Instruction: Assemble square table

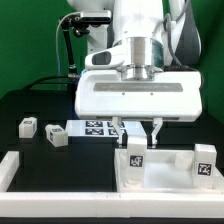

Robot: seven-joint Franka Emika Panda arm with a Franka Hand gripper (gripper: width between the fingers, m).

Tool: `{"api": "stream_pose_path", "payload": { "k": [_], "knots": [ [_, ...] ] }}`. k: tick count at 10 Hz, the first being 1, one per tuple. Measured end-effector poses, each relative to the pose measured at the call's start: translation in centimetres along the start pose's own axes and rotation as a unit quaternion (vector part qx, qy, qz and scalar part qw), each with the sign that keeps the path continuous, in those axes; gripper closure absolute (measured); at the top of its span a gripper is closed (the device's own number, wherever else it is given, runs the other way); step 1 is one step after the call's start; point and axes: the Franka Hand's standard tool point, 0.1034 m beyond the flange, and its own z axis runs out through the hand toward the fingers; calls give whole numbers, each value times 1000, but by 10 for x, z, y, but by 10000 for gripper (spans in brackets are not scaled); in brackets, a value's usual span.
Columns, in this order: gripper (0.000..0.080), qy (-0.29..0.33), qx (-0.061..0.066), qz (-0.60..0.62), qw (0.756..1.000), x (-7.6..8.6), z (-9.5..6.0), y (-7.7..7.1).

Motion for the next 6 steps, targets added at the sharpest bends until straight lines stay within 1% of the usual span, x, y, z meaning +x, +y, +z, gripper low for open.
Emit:
{"api": "stream_pose_path", "payload": {
  "k": [4, 5, 6],
  "knots": [
    [508, 36, -4, 10, 999, 3, 2, -1],
    [508, 29, -7, 26, 999, 3, 1, 0],
    [508, 29, -8, 22, 999, 2, 1, 0]
  ]
}}
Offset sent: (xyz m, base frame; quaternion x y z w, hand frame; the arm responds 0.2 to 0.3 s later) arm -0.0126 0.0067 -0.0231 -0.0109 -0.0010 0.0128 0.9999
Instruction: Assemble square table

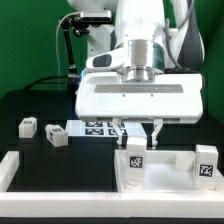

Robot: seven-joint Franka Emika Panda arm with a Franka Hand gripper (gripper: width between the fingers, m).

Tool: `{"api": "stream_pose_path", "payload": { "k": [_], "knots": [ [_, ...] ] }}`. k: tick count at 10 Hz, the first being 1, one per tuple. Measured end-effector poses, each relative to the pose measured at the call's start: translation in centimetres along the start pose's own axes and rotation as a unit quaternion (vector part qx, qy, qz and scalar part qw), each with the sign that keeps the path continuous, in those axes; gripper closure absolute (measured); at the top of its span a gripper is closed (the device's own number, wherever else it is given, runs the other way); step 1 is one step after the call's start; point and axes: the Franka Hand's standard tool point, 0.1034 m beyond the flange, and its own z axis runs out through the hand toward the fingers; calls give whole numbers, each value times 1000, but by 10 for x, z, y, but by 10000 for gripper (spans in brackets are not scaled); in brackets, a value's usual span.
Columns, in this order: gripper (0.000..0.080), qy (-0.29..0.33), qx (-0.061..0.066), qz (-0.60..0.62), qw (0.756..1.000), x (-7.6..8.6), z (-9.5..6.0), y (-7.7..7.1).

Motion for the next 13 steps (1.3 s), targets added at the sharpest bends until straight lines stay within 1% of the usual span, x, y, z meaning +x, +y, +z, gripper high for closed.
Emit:
{"api": "stream_pose_path", "payload": {
  "k": [1, 2, 3, 4, 5, 6, 10, 11, 12, 13],
  "knots": [
    [431, 0, 0, 0, 1000, 0, 0, 0],
    [431, 0, 0, 0, 1000, 0, 0, 0],
    [249, 0, 0, -1, 1000, 0, 0, 0],
    [181, 0, 0, -1, 1000, 0, 0, 0],
    [181, 0, 0, -1, 1000, -1, 0, 0],
    [156, 0, 0, -1, 1000, -1, 0, 0],
    [150, -1, -1, -1, 1000, -1, 1, 1],
    [150, -30, -1, -21, 999, 2, 2, 10],
    [150, -89, 6, -17, 996, 10, -4, 18],
    [150, -103, 13, -10, 995, 19, -10, 13]
  ]
}}
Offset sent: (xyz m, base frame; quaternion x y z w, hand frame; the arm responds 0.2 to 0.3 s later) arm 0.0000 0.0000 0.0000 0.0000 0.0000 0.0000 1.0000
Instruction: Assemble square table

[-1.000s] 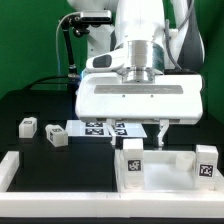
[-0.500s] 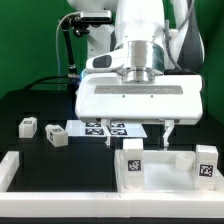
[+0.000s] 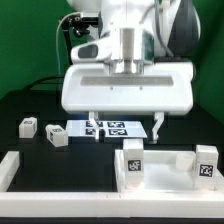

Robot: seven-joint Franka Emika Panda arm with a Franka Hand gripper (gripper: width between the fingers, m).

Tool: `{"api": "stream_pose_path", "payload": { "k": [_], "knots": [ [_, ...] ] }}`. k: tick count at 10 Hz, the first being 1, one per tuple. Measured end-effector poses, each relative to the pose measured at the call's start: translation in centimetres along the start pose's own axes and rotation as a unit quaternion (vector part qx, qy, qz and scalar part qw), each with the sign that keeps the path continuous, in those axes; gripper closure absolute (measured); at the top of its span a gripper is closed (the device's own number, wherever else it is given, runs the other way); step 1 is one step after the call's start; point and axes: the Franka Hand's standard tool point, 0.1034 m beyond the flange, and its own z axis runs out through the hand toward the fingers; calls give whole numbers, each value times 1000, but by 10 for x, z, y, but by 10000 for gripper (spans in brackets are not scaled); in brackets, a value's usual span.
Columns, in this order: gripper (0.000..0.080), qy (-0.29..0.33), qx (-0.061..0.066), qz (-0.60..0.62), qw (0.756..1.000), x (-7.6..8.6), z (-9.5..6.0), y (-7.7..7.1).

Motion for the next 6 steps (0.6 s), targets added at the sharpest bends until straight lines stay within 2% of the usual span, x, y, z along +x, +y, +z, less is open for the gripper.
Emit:
{"api": "stream_pose_path", "payload": {
  "k": [1, 2, 3, 5, 6],
  "knots": [
    [150, -27, 3, -2, 1000, -4, 5, -3],
    [150, -84, 8, -2, 996, -10, 8, -1],
    [150, -114, 12, 3, 993, -6, 8, -1],
    [150, -182, 21, 4, 983, -11, 14, -10],
    [150, -225, 23, 4, 974, -15, 18, -9]
  ]
}}
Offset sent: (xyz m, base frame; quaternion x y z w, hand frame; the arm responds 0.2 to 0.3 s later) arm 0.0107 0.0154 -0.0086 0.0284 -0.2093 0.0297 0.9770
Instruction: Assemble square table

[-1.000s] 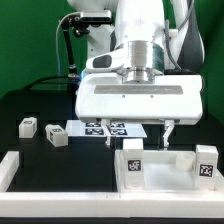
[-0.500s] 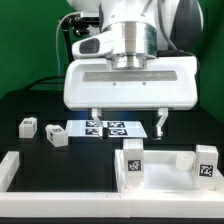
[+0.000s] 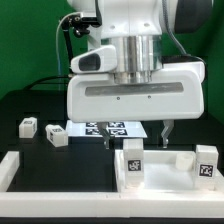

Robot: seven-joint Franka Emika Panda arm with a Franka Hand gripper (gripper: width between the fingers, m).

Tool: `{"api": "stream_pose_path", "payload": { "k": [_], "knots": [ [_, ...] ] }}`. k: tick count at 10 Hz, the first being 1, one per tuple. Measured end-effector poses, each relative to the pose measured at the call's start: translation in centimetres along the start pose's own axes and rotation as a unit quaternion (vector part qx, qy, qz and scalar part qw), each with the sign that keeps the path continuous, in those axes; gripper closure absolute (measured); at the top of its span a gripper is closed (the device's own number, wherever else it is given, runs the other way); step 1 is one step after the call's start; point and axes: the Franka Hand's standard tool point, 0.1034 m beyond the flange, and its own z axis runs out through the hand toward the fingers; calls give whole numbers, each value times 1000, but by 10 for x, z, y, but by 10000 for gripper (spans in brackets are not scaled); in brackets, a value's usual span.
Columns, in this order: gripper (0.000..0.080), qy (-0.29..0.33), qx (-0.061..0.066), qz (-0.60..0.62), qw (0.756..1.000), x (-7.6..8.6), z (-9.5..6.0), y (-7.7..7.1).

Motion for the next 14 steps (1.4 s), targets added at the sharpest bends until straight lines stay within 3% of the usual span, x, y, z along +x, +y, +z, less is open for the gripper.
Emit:
{"api": "stream_pose_path", "payload": {
  "k": [1, 2, 4, 6, 7, 8, 10, 11, 12, 14],
  "knots": [
    [150, -28, 1, 0, 1000, 3, 5, 0],
    [150, -11, -1, 5, 1000, 11, 8, -5],
    [150, -12, -1, 15, 1000, 10, 9, -6],
    [401, -12, -1, 60, 998, 10, 9, -7],
    [401, -11, -4, 91, 996, 10, 9, -4],
    [504, -11, -4, 123, 992, 11, 9, -2],
    [504, -4, -3, 200, 980, 12, 10, -1],
    [505, 13, 4, 262, 965, 13, 11, 3],
    [505, 18, 20, 314, 949, 15, 11, 4],
    [505, 27, 33, 463, 886, 13, 11, 7]
  ]
}}
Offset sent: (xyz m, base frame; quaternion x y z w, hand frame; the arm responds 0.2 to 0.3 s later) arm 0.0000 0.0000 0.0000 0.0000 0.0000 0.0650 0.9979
